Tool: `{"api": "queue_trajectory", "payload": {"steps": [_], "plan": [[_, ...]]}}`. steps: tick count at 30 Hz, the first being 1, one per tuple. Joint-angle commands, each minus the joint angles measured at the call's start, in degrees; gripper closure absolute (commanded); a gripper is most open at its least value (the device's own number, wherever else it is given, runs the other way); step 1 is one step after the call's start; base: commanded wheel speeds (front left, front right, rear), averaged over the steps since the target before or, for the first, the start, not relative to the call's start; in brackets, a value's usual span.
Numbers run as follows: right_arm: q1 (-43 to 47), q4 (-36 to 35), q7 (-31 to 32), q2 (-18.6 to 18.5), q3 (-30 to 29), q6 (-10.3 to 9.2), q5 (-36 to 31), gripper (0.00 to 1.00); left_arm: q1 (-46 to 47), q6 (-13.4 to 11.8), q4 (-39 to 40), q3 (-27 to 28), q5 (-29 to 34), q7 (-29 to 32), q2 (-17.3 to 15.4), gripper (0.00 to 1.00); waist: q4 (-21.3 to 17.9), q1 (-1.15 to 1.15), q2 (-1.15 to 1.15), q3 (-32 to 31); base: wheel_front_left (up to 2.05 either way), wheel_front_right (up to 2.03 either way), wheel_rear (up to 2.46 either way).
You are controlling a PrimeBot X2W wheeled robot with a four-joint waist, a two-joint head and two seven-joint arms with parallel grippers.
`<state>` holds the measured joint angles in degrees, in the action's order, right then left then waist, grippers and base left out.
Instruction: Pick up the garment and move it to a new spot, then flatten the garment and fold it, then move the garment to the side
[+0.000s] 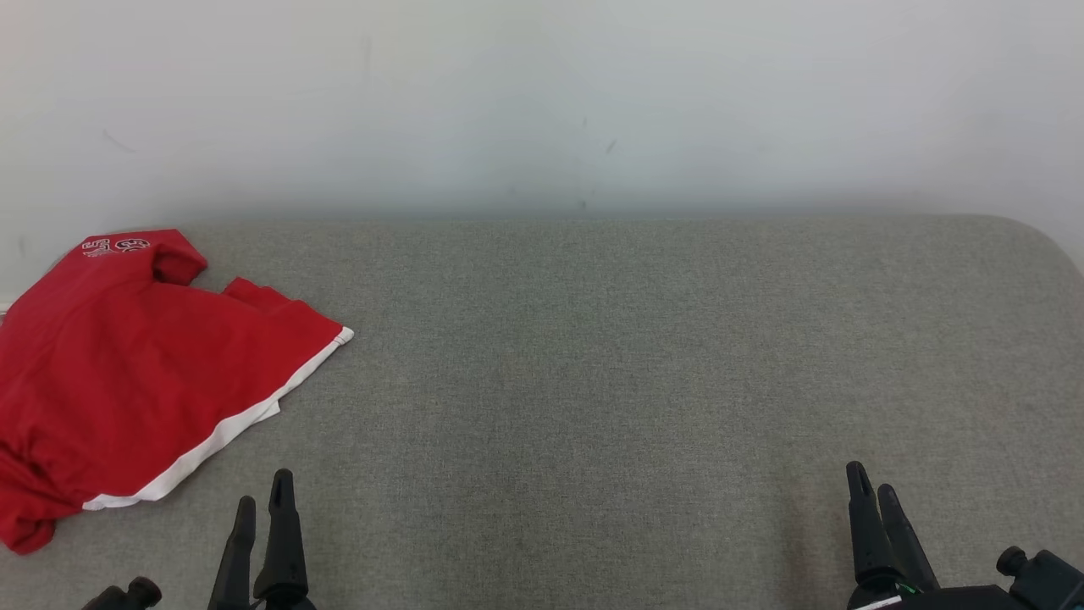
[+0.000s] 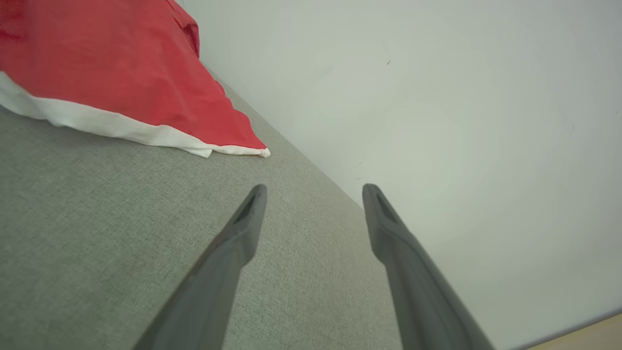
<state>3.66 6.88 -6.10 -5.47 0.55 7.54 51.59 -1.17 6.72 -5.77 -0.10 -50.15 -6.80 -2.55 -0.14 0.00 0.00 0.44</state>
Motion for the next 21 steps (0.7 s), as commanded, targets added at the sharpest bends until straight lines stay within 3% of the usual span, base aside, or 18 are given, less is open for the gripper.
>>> {"api": "queue_trajectory", "payload": {"steps": [1,21], "plan": [[-0.77,-0.52,-0.73,0.08,0.06,-0.04,-2.68,0.0,0.1,0.02,1.4,0.24,2.4,-0.63,-0.22,0.0,0.0,0.0,0.0,0.02,0.0,0.0,0.0],[-0.63,-0.5,-3.39,0.89,-0.04,-0.06,-18.27,0.0,-1.44,0.7,2.84,-0.05,17.98,-3.14,-0.34,0.0,-0.04,0.0,0.0,0.18,0.0,0.0,0.0]]}}
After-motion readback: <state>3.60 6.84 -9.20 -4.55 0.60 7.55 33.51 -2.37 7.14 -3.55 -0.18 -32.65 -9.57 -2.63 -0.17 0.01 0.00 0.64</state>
